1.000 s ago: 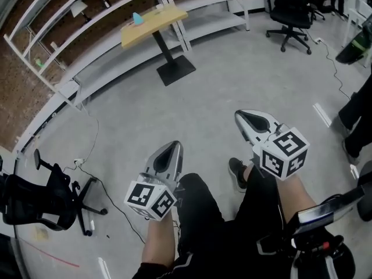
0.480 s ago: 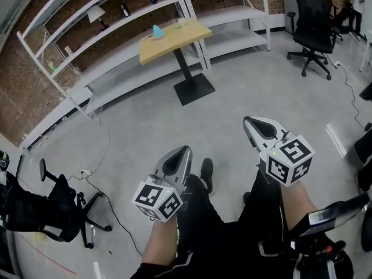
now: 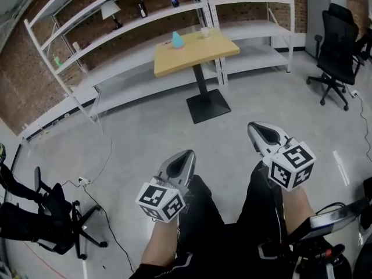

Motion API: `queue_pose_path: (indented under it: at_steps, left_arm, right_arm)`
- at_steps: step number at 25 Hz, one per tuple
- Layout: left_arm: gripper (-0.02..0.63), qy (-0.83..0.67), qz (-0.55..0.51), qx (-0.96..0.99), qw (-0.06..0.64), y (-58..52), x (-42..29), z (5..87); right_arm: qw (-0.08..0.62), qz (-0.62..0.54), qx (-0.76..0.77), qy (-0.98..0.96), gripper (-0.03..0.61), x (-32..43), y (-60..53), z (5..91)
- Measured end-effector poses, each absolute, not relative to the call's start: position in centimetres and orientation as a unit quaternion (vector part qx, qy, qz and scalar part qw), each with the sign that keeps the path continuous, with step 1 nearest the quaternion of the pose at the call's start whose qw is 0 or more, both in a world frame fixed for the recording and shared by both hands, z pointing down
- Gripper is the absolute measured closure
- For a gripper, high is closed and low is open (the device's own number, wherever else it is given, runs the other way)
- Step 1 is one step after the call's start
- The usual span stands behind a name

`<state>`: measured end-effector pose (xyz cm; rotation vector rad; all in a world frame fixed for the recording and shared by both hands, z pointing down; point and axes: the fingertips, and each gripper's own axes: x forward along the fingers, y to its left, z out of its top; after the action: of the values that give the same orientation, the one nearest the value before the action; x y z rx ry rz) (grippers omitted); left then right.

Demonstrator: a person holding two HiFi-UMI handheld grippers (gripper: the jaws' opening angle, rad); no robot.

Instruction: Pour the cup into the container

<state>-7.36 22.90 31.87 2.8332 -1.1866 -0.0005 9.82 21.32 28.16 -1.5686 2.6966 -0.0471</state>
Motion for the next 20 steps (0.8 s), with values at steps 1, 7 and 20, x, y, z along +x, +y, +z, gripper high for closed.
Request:
queue_pose_path:
  at_steps: [1, 7, 20]
  left_arm:
    - [0.612, -0.388, 0.000, 0.921, 0.036, 21.1, -7.5, 31.9]
    - [0.612, -0.386, -0.001, 0.922, 0.039, 9.8, -7.1, 31.4]
    - [0.612, -0.377, 0.000, 0.926, 0.020, -13.2, -6.5, 29.7]
  right_arm:
    - [0.009, -0.015, -0.501, 0.865, 0.575, 9.7, 19.5, 28.2]
    - [0.009, -0.017, -0.501, 0.865, 0.575, 9.8, 8.4, 27.8]
    - [0.023, -0.017, -0.516, 0.856, 0.575, 11.5, -14.4, 27.4]
